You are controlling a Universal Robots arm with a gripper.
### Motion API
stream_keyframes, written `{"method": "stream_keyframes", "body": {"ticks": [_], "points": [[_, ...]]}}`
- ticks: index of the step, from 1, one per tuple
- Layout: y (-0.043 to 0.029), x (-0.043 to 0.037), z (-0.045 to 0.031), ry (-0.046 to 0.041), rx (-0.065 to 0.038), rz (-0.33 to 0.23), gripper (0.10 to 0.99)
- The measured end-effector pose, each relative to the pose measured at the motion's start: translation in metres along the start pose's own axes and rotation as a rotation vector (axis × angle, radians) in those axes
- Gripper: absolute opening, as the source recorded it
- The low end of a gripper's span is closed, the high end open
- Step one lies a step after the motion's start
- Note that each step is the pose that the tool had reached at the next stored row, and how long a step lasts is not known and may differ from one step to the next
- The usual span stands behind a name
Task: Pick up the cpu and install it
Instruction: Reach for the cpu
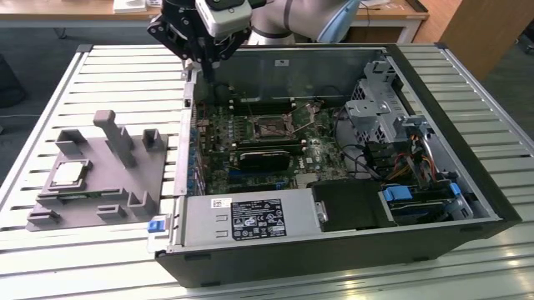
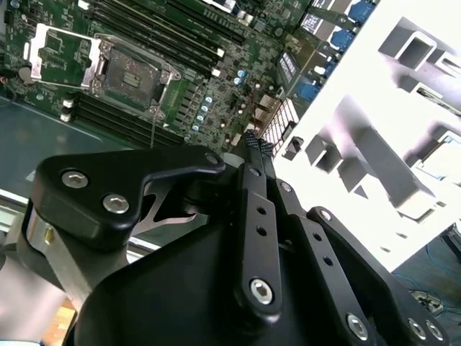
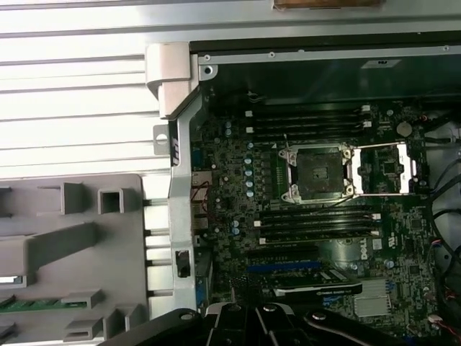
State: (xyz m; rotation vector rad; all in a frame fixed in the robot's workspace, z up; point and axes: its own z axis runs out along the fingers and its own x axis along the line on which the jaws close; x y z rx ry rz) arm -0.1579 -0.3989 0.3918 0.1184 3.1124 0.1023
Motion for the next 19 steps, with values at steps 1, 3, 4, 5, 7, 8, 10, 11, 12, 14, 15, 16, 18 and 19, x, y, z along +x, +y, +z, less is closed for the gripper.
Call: {"method": "stream_keyframes", "body": {"ticks": [1, 3, 4, 5, 7, 8, 10, 11, 12, 14, 15, 16, 18, 19], "points": [[-0.0001, 0.0007, 0.0000, 0.0001, 0.000, 0.000, 0.106], [-0.0002, 0.0020, 0.0002, 0.0001, -0.001, 0.000, 0.106], [-0.0002, 0.0027, 0.0001, 0.0002, -0.002, 0.000, 0.106], [-0.0003, 0.0033, 0.0002, 0.0001, -0.002, 0.000, 0.106], [-0.0004, 0.0047, 0.0003, 0.0002, -0.003, 0.000, 0.106], [-0.0004, 0.0054, 0.0003, 0.0003, -0.003, 0.000, 0.106], [-0.0005, 0.0068, 0.0005, 0.0003, -0.004, 0.000, 0.106], [-0.0006, 0.0074, 0.0006, 0.0004, -0.005, 0.000, 0.106], [-0.0006, 0.0079, 0.0006, 0.0005, -0.005, 0.000, 0.106], [-0.0007, 0.0091, 0.0008, 0.0007, -0.006, 0.000, 0.106], [-0.0008, 0.0097, 0.0008, 0.0008, -0.006, 0.000, 0.106], [-0.0008, 0.0103, 0.0009, 0.0008, -0.006, 0.000, 0.106], [-0.0009, 0.0113, 0.0010, 0.0010, -0.007, 0.000, 0.106], [-0.0009, 0.0117, 0.0011, 0.0012, -0.008, 0.000, 0.106]]}}
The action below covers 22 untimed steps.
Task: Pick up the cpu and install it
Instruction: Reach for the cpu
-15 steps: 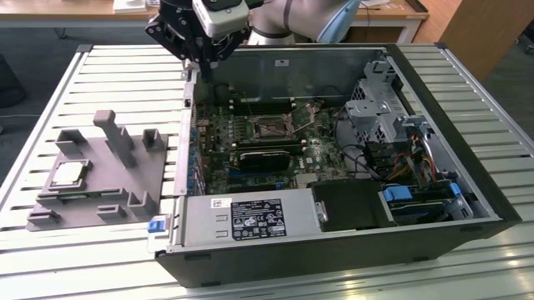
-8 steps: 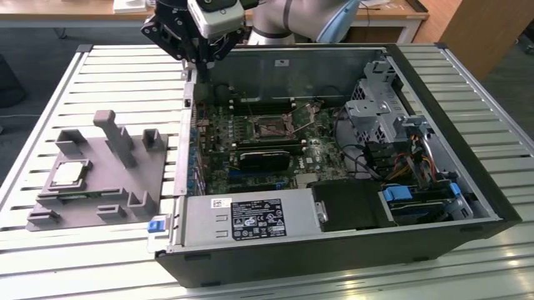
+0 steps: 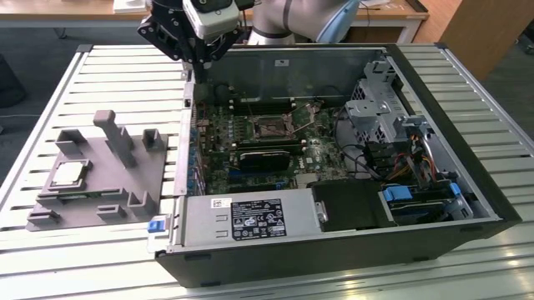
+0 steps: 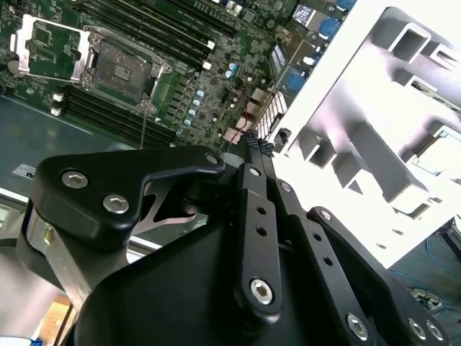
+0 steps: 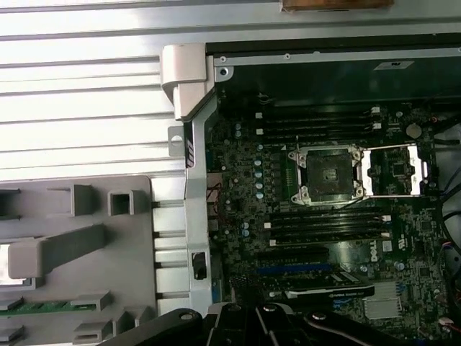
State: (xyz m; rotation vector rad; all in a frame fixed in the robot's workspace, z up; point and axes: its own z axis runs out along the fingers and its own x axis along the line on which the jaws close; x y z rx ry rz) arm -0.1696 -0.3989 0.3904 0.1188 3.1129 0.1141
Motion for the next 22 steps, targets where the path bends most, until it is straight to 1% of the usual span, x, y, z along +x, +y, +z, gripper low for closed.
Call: {"method": "stream_keyframes", "body": {"ticks": [13, 18, 22], "points": [[-0.0003, 0.0070, 0.0008, 0.0013, -0.005, 0.000, 0.106], [-0.0006, 0.0133, 0.0010, 0.0014, -0.007, 0.000, 0.106], [-0.0008, 0.0213, 0.0012, 0.0015, -0.009, 0.000, 0.106]]}}
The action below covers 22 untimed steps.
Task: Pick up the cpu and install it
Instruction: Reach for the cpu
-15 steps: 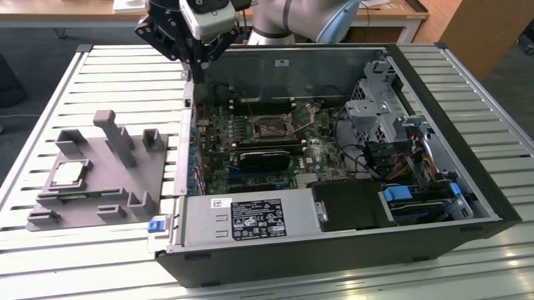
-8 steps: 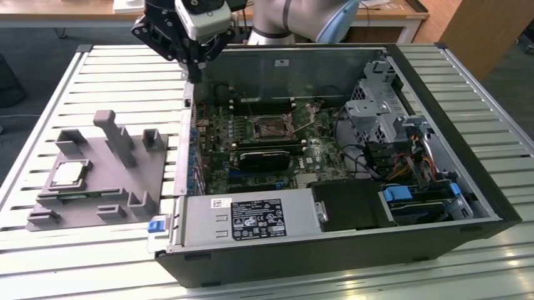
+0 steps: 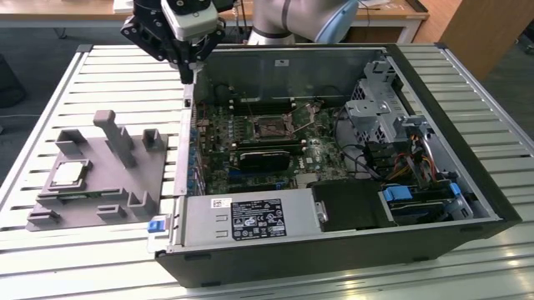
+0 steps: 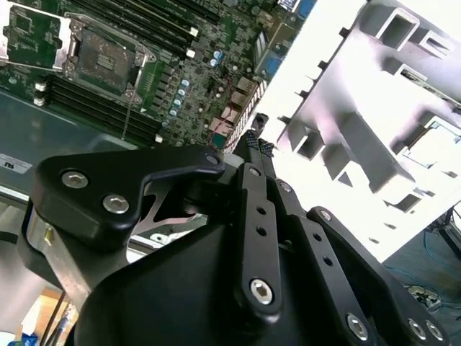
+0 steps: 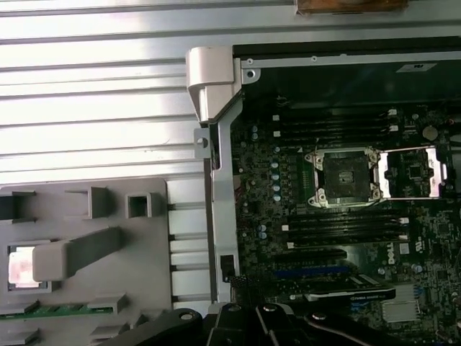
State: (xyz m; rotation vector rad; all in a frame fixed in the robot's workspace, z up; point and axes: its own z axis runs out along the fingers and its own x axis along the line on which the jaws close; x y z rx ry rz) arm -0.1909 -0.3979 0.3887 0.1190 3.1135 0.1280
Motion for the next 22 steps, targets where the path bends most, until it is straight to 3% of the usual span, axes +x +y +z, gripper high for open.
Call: {"method": "stream_keyframes", "body": {"ticks": [22], "points": [[-0.0014, 0.0389, 0.0011, 0.0015, 0.000, 0.000, 0.106]]}}
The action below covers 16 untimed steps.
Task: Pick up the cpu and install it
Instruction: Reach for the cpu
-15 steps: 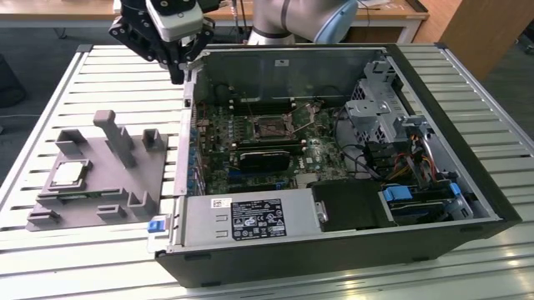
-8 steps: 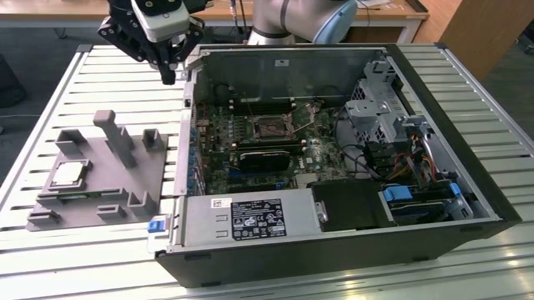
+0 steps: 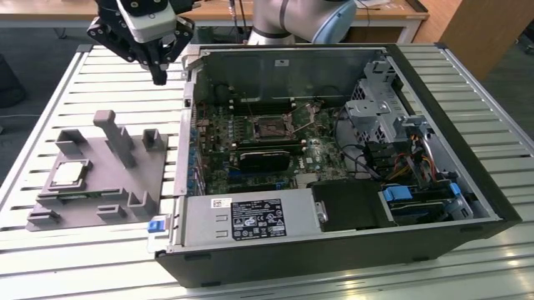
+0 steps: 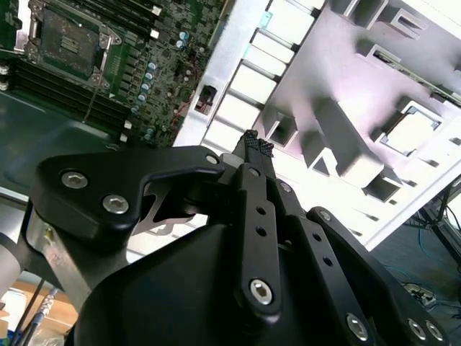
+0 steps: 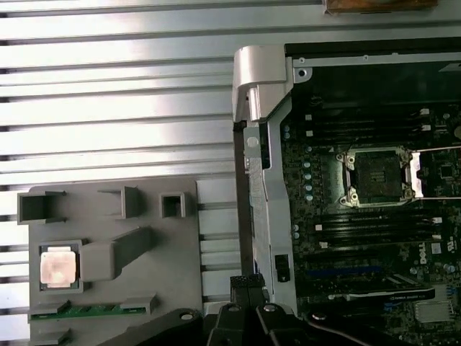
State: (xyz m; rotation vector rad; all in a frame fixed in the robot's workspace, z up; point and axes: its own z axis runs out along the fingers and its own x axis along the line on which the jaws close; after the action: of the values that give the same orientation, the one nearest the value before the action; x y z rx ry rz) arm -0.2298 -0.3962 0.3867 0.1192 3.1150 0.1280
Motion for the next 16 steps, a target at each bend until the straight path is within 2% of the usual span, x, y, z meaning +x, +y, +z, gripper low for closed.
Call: {"method": "stream_keyframes", "body": {"ticks": [16], "points": [[-0.0012, 0.0195, 0.0011, 0.0021, 0.000, 0.000, 0.106]]}}
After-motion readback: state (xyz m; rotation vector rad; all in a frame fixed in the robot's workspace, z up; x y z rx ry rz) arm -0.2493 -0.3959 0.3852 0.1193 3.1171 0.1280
